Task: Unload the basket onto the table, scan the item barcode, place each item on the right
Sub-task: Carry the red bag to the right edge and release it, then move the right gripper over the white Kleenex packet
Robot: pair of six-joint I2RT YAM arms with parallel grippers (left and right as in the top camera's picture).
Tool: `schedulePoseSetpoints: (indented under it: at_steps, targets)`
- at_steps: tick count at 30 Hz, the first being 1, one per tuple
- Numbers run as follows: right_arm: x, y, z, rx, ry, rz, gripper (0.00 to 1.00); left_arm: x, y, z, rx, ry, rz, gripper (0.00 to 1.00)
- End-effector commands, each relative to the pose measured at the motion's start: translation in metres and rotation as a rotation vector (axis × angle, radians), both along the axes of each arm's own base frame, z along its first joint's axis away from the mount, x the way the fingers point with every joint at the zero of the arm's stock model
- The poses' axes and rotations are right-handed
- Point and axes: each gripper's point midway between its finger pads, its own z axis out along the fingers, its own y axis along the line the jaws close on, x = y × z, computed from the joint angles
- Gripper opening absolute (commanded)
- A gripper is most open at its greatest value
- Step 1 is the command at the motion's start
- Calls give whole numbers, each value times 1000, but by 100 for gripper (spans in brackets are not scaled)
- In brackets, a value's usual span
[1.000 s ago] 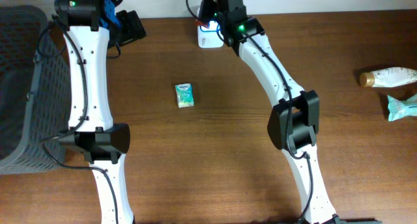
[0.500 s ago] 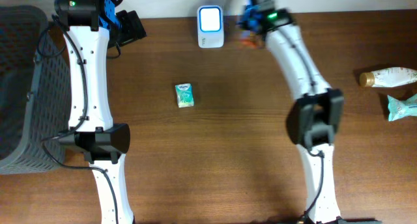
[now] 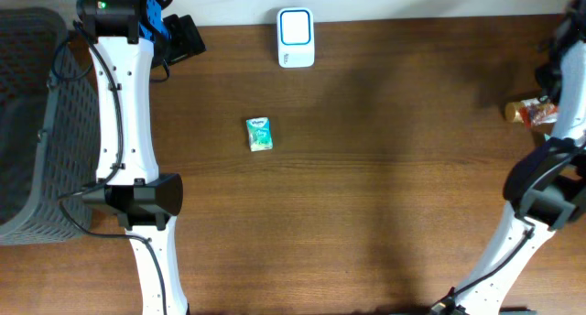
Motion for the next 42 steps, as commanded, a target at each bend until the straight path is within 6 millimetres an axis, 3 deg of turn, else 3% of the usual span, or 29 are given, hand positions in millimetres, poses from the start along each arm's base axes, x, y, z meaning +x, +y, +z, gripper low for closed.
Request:
schedulePoseSetpoints:
  at_steps: [1, 4, 6, 11, 15, 20, 21, 23, 27, 30, 35, 42]
  targets:
    - [-18, -19, -31, 74, -6, -86, 5, -1, 2, 3, 11, -8, 4, 99]
    - [-27, -32, -41, 76, -3, -117, 14, -1, 2, 3, 11, -8, 4, 99]
    - [-28, -37, -43, 73, -10, -125, 54, -1, 2, 3, 11, -8, 4, 99]
    - [-14, -33, -41, 86, -6, 10, 83, -1, 2, 3, 11, -8, 4, 99]
    - [7, -14, -24, 108, -44, 130, 88, -1, 2, 3, 11, -8, 4, 99]
    - [26, 27, 23, 74, -115, 221, 88, -1, 2, 3, 11, -8, 4, 99]
    - [30, 42, 32, 85, -126, 268, 88, -1, 2, 3, 11, -8, 4, 99]
    - [46, 95, 46, 164, -157, 453, 88, -1, 2, 3, 11, -8, 4, 99]
    - [72, 261, 49, 491, -228, 1053, 91, -1, 2, 3, 11, -7, 4, 99]
    - [66, 352, 34, 575, -171, 1276, 92, -1, 2, 3, 11, -7, 4, 99]
    - [42, 463, 4, 624, -57, 1482, 92, -1, 2, 3, 10, -8, 4, 99]
    - [16, 574, -28, 630, -24, 1704, 87, -1, 2, 3, 11, -8, 4, 99]
